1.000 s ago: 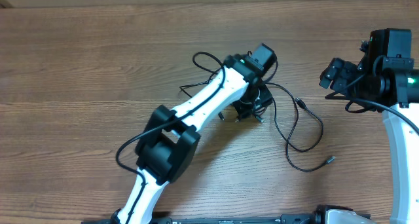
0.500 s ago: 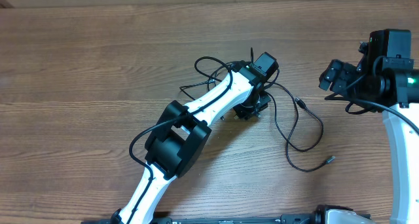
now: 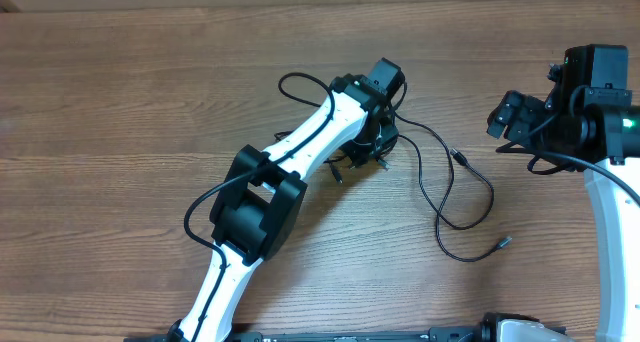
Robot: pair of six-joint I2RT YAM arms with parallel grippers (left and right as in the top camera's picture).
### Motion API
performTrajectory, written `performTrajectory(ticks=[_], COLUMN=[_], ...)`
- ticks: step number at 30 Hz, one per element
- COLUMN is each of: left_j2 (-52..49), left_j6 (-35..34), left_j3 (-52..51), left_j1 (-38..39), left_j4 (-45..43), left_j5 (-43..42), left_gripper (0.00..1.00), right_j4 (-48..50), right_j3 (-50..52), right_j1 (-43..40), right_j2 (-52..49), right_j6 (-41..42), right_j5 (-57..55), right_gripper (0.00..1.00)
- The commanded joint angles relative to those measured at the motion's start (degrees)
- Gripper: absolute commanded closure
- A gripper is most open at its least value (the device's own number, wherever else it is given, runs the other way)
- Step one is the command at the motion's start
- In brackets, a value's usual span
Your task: Untangle cables
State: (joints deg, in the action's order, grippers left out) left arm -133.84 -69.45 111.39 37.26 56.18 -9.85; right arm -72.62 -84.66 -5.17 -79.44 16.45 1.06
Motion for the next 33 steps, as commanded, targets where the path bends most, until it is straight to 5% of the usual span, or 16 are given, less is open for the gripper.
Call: performTrajectory(ticks=[1,7,20,23,25,33], left_j2=[-0.1,-0.2,-3.7,-3.8,-3.7,1.9], left_j6=[5.5,8.2,5.2,5.2,6.8,11.6], left_j3=[5.7,5.5,1.7,1.7,1.7,5.0], left_j1=[-0.6,-0.6,1.0,1.3,1.1,-1.4], left_j4=[2.6,3.3,1.9,1.9,2.5,7.5], left_j5=[7.9,10.4,7.5,7.8,7.2,11.1], left_gripper=[0.39,0.32,0.39,0.60,0.96,0.96], right_j4=[0.3,0.5,0.0,0.0,0.0,0.4], right_j3=[-1.2,-1.2,-1.2,-1.2,-1.2,-1.2], right_j1=[-0.1,-0.1,-0.1,-0.1,-0.1,-0.1], right_j2=[0.9,0.9,0.9,0.9,0.9,0.9], right_j6=[-0.4,-0.4,-0.4,-0.4,-0.4,-0.4], right_j5=[-0.1,-0.1,0.0,0.1,0.2,2.2], right_gripper=[0.08,0.08,0.08,0.08,0.08,0.04])
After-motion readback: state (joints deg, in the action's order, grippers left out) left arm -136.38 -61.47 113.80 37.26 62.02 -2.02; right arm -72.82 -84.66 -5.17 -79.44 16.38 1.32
